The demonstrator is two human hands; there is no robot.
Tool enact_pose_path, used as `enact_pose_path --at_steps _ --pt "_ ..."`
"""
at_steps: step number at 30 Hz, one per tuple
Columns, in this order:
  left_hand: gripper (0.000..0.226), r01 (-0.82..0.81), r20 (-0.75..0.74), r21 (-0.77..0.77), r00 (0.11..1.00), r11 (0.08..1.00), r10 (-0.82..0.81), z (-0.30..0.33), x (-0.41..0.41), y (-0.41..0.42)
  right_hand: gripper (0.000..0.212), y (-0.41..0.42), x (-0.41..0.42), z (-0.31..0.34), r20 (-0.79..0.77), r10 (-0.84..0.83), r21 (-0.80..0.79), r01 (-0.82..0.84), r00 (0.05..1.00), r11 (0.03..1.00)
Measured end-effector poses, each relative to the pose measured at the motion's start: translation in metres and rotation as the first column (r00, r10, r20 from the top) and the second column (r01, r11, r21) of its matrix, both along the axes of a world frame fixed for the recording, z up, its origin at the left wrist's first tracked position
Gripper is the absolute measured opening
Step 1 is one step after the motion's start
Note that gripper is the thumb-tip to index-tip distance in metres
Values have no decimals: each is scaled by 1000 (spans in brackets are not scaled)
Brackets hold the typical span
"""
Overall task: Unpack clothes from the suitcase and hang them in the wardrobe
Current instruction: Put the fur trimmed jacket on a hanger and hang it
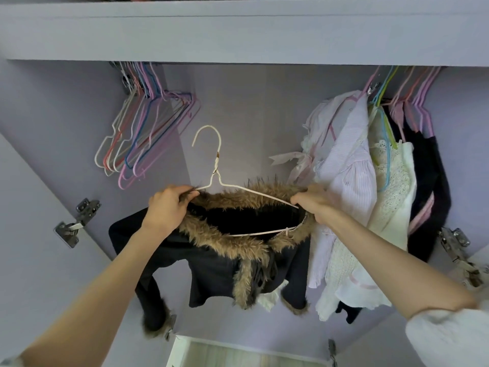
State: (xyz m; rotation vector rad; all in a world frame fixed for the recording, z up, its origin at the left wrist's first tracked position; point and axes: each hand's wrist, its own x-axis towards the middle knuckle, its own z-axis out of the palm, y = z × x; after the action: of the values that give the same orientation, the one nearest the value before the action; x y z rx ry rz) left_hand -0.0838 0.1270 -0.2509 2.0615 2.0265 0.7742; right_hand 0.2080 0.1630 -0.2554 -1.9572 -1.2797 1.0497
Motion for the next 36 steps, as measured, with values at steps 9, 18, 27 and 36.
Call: enact_pose_path --at_steps 9,18,27,36 --pt "33 -148 -173 181 968 972 180 7 19 -3 41 0 -10 -3 -27 73 -86 -75 997 993" --pt "35 -179 -174 212 960 961 218 7 13 -5 20 5 -11 3 -63 113 -57 -116 992 992" --pt "42 -268 -80 210 954 940 289 12 15 -3 11 -4 5 -27 -332 -155 -73 138 931 988" --pt "34 -216 23 96 976 972 215 10 11 -2 17 -8 1 -46 -746 -397 -306 255 534 917"
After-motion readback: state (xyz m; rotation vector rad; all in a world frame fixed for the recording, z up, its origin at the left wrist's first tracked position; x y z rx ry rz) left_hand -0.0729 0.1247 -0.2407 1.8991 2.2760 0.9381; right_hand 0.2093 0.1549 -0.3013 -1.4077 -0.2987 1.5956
